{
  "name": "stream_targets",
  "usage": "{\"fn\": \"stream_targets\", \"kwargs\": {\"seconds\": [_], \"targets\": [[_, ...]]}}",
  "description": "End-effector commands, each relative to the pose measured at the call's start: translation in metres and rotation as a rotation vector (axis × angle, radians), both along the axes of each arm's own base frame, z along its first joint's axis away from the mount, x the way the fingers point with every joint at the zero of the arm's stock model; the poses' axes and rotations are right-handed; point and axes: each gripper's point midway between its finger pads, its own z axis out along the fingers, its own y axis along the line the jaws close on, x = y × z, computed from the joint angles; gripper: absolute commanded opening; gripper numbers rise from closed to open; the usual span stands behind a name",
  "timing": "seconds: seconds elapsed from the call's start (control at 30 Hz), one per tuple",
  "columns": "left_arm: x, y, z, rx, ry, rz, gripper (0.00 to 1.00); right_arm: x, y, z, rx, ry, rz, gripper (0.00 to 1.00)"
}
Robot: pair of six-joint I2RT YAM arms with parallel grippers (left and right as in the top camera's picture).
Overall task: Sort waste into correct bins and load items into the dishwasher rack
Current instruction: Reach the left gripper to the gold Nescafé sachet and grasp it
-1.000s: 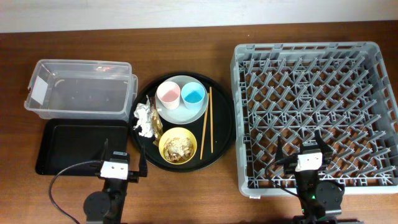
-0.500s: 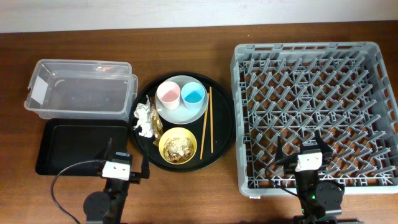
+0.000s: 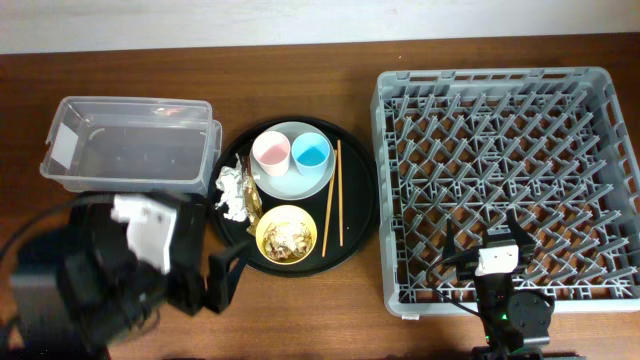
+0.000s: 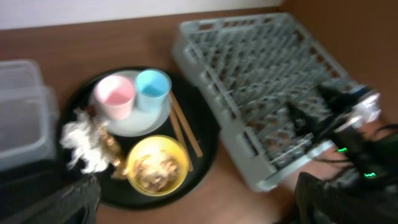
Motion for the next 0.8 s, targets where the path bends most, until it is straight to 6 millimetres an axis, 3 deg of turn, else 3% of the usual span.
{"fn": "stream_targets", "kwargs": {"seconds": [0.0, 0.07, 0.1, 0.13, 0.17, 0.27, 0.37, 0.4, 0.43, 0.47, 0.5, 0.57, 0.67, 0.7, 0.77], "targets": [[0.013, -0.017, 0.023, -0.074, 0.112, -0.085, 0.99, 0.000, 0.002, -0.002, -0.007, 0.004, 0.007, 0.98], [0.025, -0.018, 0.015, -0.078, 0.164, -0.087, 0.94, 0.000, 0.002, -0.002, -0.007, 0.004, 0.007, 0.98], [0.032, -0.018, 0.008, -0.078, 0.205, -0.084, 0.52, 0.000, 0.002, -0.002, -0.007, 0.004, 0.007, 0.98], [0.036, -0.018, -0.001, -0.090, 0.262, -0.064, 0.19, 0.000, 0.002, -0.002, -0.007, 0.004, 0.007, 0.99], [0.040, -0.015, -0.014, -0.088, 0.334, -0.027, 0.01, 0.000, 0.002, -0.002, -0.006, 0.004, 0.008, 0.98], [0.048, 0.014, -0.063, 0.030, 0.511, 0.185, 0.01, 0.000, 0.002, -0.002, -0.007, 0.004, 0.007, 0.98], [0.052, 0.024, -0.101, 0.102, 0.588, 0.301, 0.00, 0.000, 0.002, -0.002, -0.007, 0.004, 0.007, 0.98], [0.054, 0.024, -0.109, 0.116, 0.598, 0.320, 0.09, 0.000, 0.002, -0.002, -0.007, 0.004, 0.007, 0.98], [0.059, 0.023, -0.125, 0.127, 0.609, 0.349, 0.34, 0.000, 0.002, -0.002, -0.007, 0.004, 0.007, 0.98], [0.063, 0.017, -0.135, 0.122, 0.607, 0.343, 0.44, 0.000, 0.002, -0.002, -0.007, 0.004, 0.007, 0.98], [0.067, 0.014, -0.142, 0.116, 0.604, 0.342, 0.47, 0.000, 0.002, -0.002, -0.007, 0.004, 0.007, 0.98], [0.086, 0.012, -0.155, 0.129, 0.566, 0.367, 0.49, 0.000, 0.002, -0.002, -0.007, 0.004, 0.007, 0.98], [0.118, 0.027, -0.171, 0.226, 0.505, 0.494, 0.50, 0.000, 0.002, -0.002, -0.007, 0.004, 0.007, 0.98], [0.133, 0.023, -0.184, 0.248, 0.504, 0.496, 0.50, 0.000, 0.002, -0.002, -0.007, 0.004, 0.007, 0.99], [0.145, 0.017, -0.202, 0.266, 0.529, 0.485, 0.49, 0.000, 0.002, -0.002, -0.007, 0.004, 0.007, 0.98]]}}
